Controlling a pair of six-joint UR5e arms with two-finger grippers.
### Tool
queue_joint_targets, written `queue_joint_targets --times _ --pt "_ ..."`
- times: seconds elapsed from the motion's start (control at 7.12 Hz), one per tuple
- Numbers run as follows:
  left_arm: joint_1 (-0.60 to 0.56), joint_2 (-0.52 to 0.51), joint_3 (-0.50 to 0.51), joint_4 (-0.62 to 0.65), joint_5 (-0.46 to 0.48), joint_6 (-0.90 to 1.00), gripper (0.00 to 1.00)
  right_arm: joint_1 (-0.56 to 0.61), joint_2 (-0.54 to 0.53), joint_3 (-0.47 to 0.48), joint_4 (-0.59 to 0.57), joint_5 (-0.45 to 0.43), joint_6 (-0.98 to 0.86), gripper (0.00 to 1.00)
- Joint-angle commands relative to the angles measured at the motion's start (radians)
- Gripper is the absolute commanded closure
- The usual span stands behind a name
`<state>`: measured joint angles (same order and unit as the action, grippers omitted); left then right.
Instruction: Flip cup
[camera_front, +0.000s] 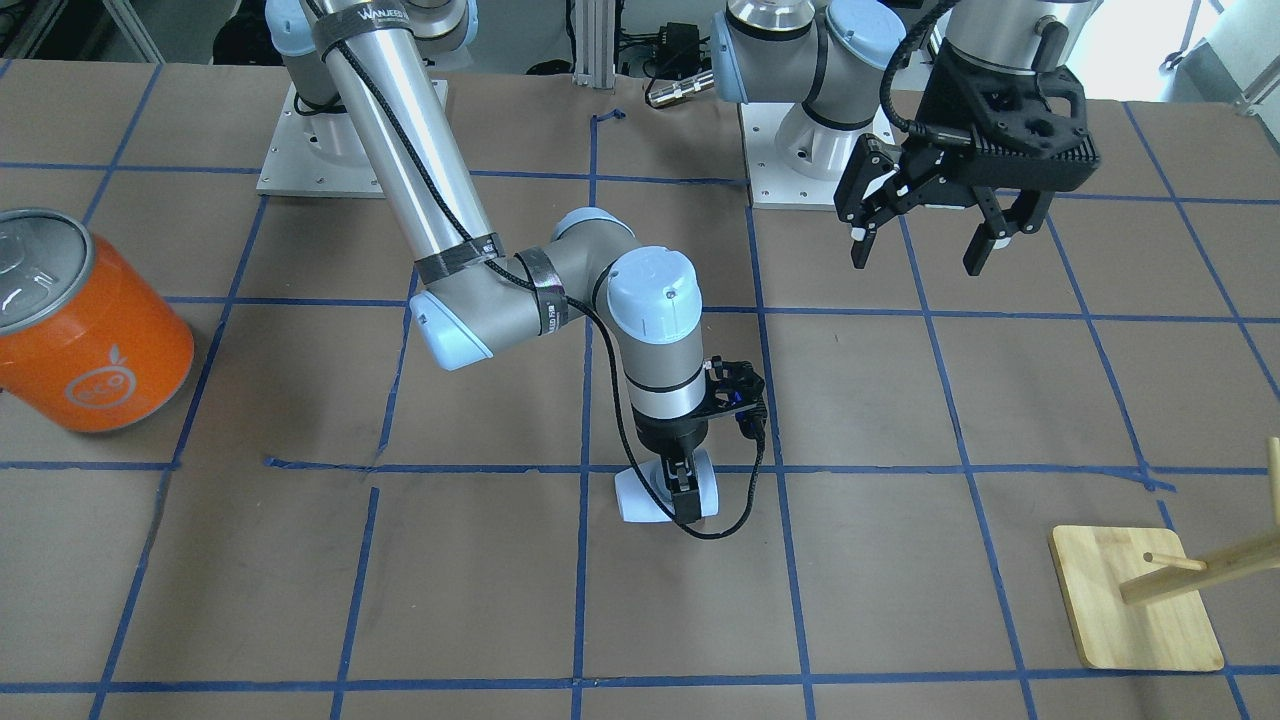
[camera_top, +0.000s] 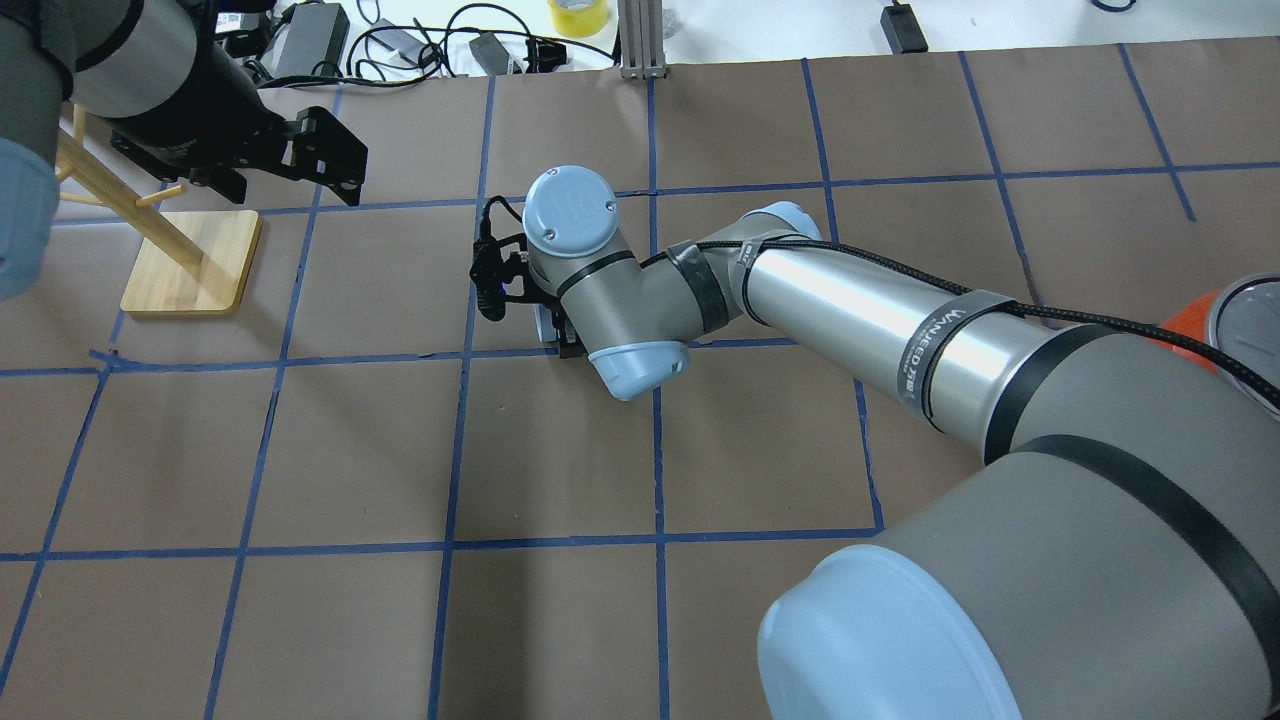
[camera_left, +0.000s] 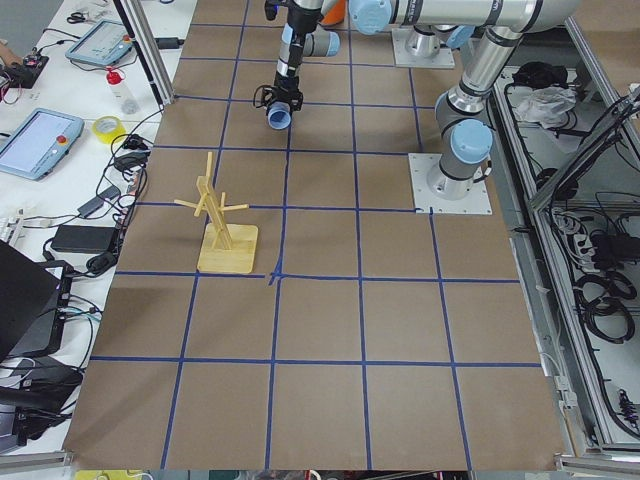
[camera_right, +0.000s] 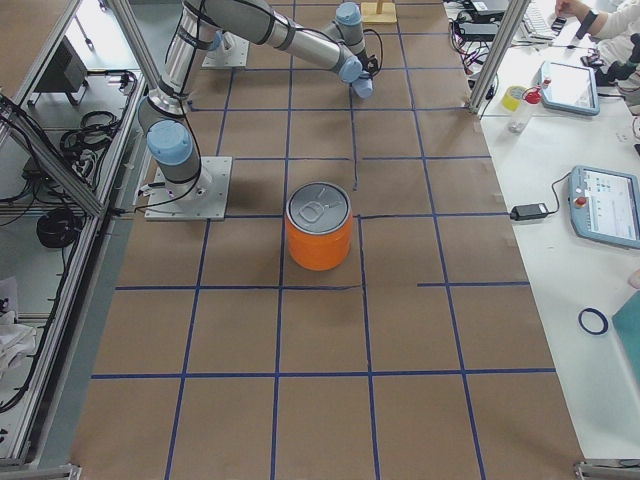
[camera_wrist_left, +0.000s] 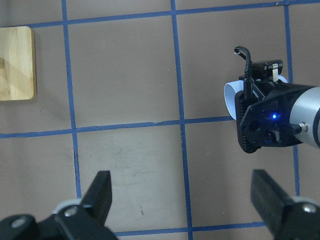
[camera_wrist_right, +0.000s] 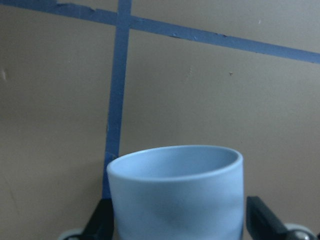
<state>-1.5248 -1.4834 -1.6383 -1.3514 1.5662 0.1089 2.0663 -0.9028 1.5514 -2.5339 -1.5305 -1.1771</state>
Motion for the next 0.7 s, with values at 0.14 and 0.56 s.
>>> queue_joint_targets --times 0.14,0.56 --pt "0.000 0.000 0.000 0.000 0.000 0.000 0.00 0.000 -0.021 -0.013 0.009 -0.005 0.096 0.00" --pt "0.000 0.000 0.000 0.000 0.000 0.000 0.00 -0.079 -0.143 -0.014 0.081 -0.008 0.210 0.01"
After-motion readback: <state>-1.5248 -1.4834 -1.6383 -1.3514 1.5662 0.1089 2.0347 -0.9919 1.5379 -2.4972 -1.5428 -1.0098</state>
